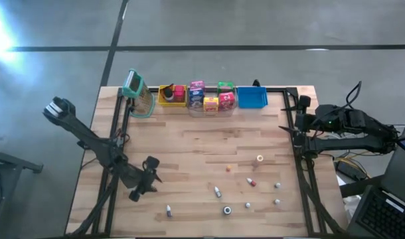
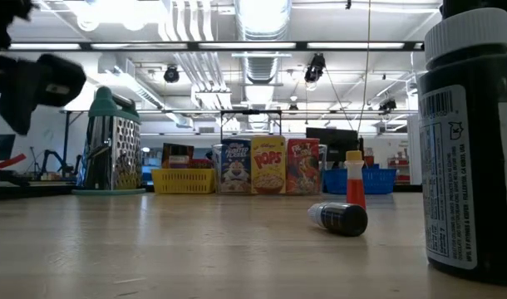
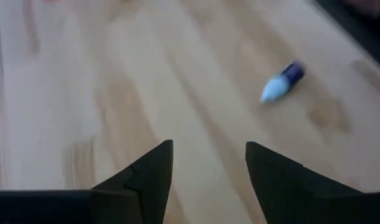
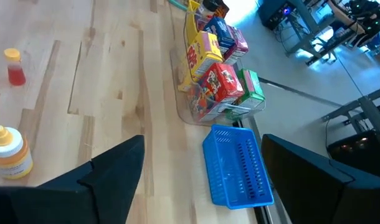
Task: Pick & Place Kitchen Items
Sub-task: Put the left purple bottle into the blue bin
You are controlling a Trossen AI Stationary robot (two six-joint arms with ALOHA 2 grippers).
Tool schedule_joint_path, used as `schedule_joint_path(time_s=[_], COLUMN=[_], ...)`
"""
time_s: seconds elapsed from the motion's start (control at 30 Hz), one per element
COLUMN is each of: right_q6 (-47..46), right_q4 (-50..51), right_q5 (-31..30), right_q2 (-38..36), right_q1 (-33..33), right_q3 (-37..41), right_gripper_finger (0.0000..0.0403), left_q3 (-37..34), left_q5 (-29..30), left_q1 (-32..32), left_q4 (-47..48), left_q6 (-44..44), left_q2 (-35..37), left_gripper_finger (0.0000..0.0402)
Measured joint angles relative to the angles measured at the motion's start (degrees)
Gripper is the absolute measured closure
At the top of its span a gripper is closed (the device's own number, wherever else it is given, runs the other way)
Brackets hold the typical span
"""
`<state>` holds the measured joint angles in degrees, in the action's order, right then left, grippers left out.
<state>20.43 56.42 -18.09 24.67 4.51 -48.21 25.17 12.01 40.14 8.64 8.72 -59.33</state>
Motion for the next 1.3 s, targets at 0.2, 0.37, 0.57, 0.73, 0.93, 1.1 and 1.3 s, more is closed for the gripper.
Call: schedule_joint_path(time_s=[0.2, 0.37, 0.57, 0.73, 0.93, 1.1, 1.3], right_q6=[-0.8, 0.1, -0.7, 0.3, -0.4, -0.5, -0.4], right_q4=[0.1, 0.1, 0.1, 0.1, 0.1, 0.1, 0.1], right_q5=[0.0, 0.0, 0.0, 0.0, 0.0, 0.0, 0.0], right_q2=[0.0, 0.0, 0.0, 0.0, 0.0, 0.0, 0.0], right_q1=[0.0, 0.0, 0.0, 0.0, 0.0, 0.0, 0.0], right_q3=[0.0, 0.0, 0.0, 0.0, 0.0, 0.0, 0.0], right_gripper_finger=[0.0062, 0.0045, 0.0040, 0.0039, 0.0039, 0.0048, 0.0064], left_q3=[1.9, 4.2, 6.2, 6.4, 6.4, 6.4, 9.1], left_q5=[-3.4, -5.7, -11.6, -12.2, -12.2, -11.6, -9.7], left_q1=[0.2, 0.2, 0.2, 0.2, 0.1, 0.1, 0.1], left_q4=[-4.1, -8.0, -12.6, -14.6, -15.1, -14.5, -14.7], left_q6=[-13.5, -17.0, -17.2, -17.5, -16.6, -12.5, 12.8], left_q2=[-5.6, -12.5, -19.6, -23.9, -24.9, -21.1, -16.7], left_gripper_finger=[0.0195, 0.0195, 0.0207, 0.0222, 0.0225, 0.0225, 0.0225])
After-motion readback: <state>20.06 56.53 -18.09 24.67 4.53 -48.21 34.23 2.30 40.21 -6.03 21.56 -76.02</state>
